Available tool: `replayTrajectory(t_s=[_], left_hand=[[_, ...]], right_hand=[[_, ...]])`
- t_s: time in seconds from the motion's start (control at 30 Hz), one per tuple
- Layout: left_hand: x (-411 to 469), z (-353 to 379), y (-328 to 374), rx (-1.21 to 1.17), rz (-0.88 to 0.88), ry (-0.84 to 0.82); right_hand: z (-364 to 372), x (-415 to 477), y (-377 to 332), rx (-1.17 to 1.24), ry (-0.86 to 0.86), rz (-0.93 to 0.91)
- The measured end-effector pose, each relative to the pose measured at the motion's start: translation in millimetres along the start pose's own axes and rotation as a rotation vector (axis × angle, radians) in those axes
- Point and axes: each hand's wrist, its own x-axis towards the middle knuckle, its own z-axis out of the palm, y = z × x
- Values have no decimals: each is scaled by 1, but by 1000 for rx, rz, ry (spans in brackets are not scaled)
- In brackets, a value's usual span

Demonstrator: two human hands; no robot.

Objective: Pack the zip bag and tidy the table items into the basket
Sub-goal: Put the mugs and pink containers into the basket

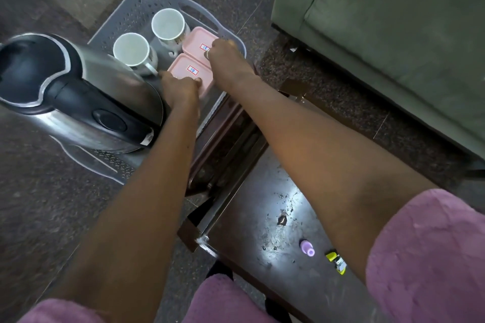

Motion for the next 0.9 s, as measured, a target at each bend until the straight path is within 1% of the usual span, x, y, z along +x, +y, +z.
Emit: replayTrajectory(t_s=[0.07, 0.13, 0.17, 0.2, 0.23, 0.3, 0.37, 0.43, 0.47, 0.53, 0.57, 0.6, 0.67, 0.7, 0.83, 0.9], left_hand=[[0, 0, -1, -38, -4, -13], [0, 0, -1, -56, -47, -15], [-3, 1, 0, -34, -53, 6], [-10, 1, 0, 23, -23, 48], [-23, 2, 1, 84, 49, 98], [-61, 6, -1, 97, 269, 160], [-107, 15, -11, 76, 473, 154], [-148, 28, -30, 14, 608, 40], [-166, 33, -43, 15, 642, -33], [-203, 43, -75, 67, 670, -187], [-223, 47, -94, 110, 670, -263], [-242, 50, -114, 159, 673, -335], [-278, 53, -152, 250, 688, -478], [-297, 55, -170, 288, 700, -548], [-370, 63, -229, 418, 694, -778], [-409, 69, -252, 483, 697, -894]], right_hand=[[-2, -6, 1, 28, 34, 14], [-2, -19, 1, 67, 129, 26], [-2, -30, 3, 81, 190, 21], [1, -42, 5, 99, 252, 20], [3, -56, 7, 126, 306, 27], [10, -88, 14, 189, 384, 79], [19, -128, 26, 235, 437, 173], [34, -168, 41, 343, 466, 304], [42, -190, 48, 473, 443, 409], [57, -236, 62, 701, 416, 638], [66, -261, 69, 741, 427, 745], [76, -288, 76, 665, 435, 804], [92, -339, 83, 647, 459, 938], [100, -364, 87, 703, 476, 1024], [130, -459, 109, 791, 507, 1321], [137, -505, 118, 736, 481, 1387]])
